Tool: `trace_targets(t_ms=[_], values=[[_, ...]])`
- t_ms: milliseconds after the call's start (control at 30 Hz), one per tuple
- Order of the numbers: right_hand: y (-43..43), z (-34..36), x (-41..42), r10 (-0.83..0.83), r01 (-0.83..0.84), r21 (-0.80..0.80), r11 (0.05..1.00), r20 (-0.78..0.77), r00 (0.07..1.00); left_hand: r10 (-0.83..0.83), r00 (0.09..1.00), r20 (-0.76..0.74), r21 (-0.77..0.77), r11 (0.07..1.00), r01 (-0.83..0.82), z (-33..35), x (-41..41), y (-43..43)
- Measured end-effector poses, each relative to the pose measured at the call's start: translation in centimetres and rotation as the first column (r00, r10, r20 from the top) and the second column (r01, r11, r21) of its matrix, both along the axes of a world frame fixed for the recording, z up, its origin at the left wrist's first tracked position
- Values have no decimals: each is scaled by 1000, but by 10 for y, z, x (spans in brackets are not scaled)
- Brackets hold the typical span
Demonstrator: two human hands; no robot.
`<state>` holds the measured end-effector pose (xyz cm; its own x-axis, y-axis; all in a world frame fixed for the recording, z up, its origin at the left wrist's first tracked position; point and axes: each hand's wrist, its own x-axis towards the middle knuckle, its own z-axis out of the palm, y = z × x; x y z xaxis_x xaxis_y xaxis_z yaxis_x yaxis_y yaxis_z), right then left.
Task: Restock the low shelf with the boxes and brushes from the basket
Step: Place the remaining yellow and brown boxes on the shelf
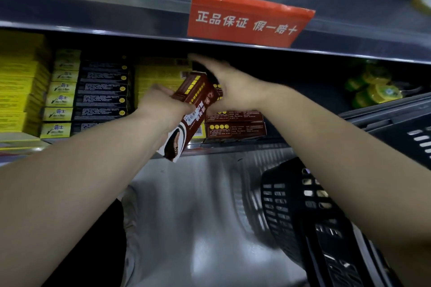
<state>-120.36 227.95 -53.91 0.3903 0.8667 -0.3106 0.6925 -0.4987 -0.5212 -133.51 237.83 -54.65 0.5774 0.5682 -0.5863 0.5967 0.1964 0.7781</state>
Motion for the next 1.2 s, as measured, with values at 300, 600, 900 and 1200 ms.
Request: trace_targets(t_ms=[300,600,900,1200], values=[[-36,15,-13,-80,72,-129,989,-63,995,-560,810,-174,307,750,585,9,-2,-5],[-52,6,-26,-582,698,-194,690,-721,376,-431,902,-17,14,902,431,6,-5,-4],[-35,15,-5,-575,575,-27,818,-19,818,-477,875,-84,180,856,484,-1,3,0],[-7,-26,64,-375,448,-107,888,399,837,-484,871,-83,276,829,487,-6,6,6]])
